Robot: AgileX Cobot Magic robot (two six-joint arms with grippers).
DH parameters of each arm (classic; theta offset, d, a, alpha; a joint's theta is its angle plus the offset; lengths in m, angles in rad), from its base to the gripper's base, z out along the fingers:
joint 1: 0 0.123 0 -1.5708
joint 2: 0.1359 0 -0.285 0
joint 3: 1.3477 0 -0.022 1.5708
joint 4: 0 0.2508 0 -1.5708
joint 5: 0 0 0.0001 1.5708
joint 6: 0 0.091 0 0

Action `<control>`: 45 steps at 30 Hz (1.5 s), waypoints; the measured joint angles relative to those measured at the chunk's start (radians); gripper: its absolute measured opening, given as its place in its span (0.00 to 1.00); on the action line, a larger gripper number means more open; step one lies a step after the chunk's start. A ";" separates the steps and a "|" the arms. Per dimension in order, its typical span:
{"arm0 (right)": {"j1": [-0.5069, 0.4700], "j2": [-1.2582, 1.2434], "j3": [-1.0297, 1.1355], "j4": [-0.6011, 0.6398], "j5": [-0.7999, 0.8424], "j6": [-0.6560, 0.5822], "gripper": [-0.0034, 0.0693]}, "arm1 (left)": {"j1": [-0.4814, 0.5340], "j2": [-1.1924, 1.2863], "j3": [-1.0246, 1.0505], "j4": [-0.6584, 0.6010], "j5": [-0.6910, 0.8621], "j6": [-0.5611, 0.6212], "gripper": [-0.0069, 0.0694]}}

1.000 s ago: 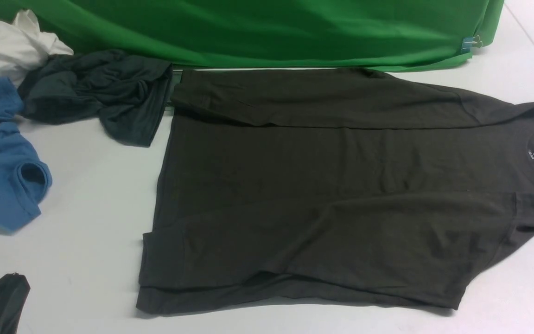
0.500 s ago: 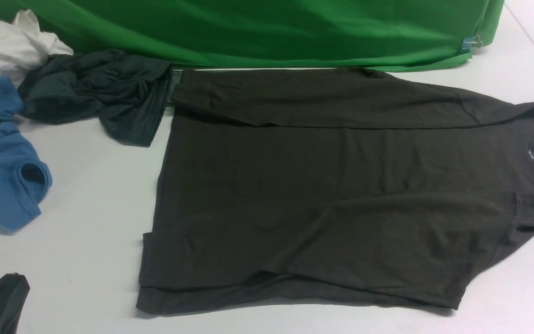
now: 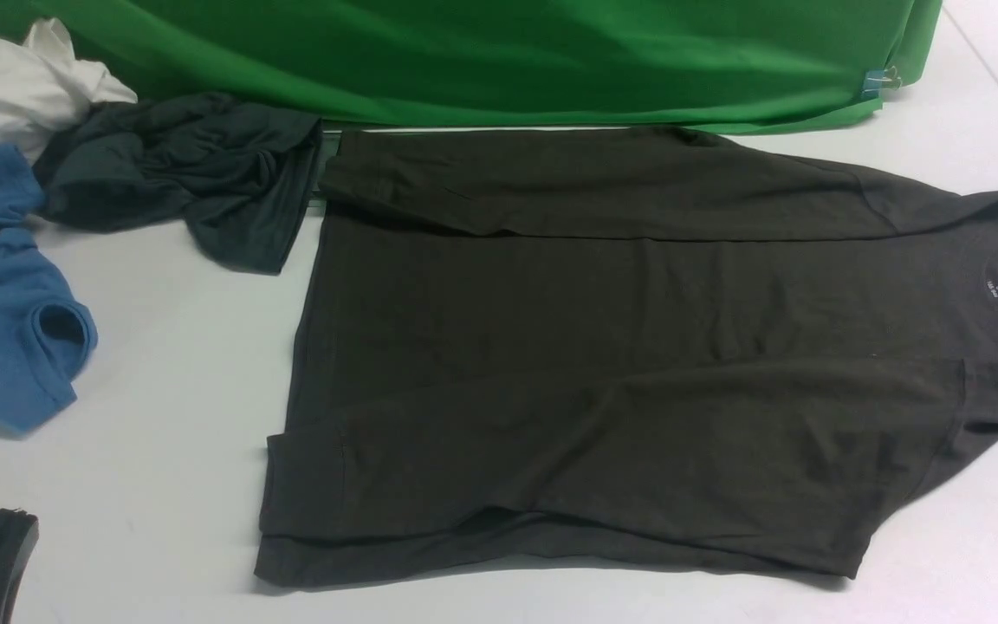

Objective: Fold a long-sleeved shirt on a white desktop.
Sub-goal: 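Grasp the left edge of the dark T-shirt lying flat on the table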

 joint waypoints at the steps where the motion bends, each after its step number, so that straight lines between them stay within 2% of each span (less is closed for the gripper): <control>1: 0.000 0.000 0.000 0.000 0.000 0.000 0.38 | 0.000 0.000 0.000 0.002 0.000 0.000 0.14; 5: 0.000 0.000 0.000 0.000 0.000 0.000 0.38 | 0.000 0.000 0.000 0.062 -0.010 0.004 0.14; 8: 0.000 0.000 0.000 0.000 0.000 0.000 0.38 | 0.000 0.000 0.000 0.093 -0.090 0.005 0.14; 13: 0.000 0.000 0.000 0.000 0.000 0.000 0.38 | 0.000 0.000 0.000 0.061 -0.274 0.004 0.14; 22: 0.000 0.000 0.000 0.000 0.000 0.000 0.38 | 0.000 0.000 0.000 0.046 -0.361 0.005 0.14; 24: 0.000 0.000 0.000 0.000 -0.005 0.000 0.38 | 0.000 0.000 0.001 0.049 -0.445 -0.008 0.14; 28: 0.000 0.000 0.000 0.000 -0.038 0.000 0.38 | 0.000 0.000 0.001 0.021 -0.693 -0.136 0.14; 29: 0.000 0.000 0.000 0.000 -0.053 0.000 0.38 | 0.000 0.000 0.001 0.014 -0.780 -0.200 0.14; 31: 0.000 0.000 0.000 0.000 -0.087 0.017 0.38 | 0.000 0.000 0.001 0.003 -0.843 -0.301 0.14; 35: 0.000 0.000 0.000 0.000 -0.240 0.123 0.38 | 0.000 0.000 0.001 -0.005 -0.793 -0.499 0.14; 38: 0.000 0.000 0.000 0.000 -0.391 0.191 0.38 | 0.000 0.000 0.001 -0.015 -0.727 -0.601 0.14; 41: 0.000 0.000 0.000 0.000 -0.491 0.196 0.38 | 0.000 0.000 0.001 -0.038 -0.711 -0.667 0.14; 45: 0.000 0.018 0.000 0.000 -0.601 0.259 0.38 | 0.000 0.001 0.001 -0.082 -0.761 -0.686 0.14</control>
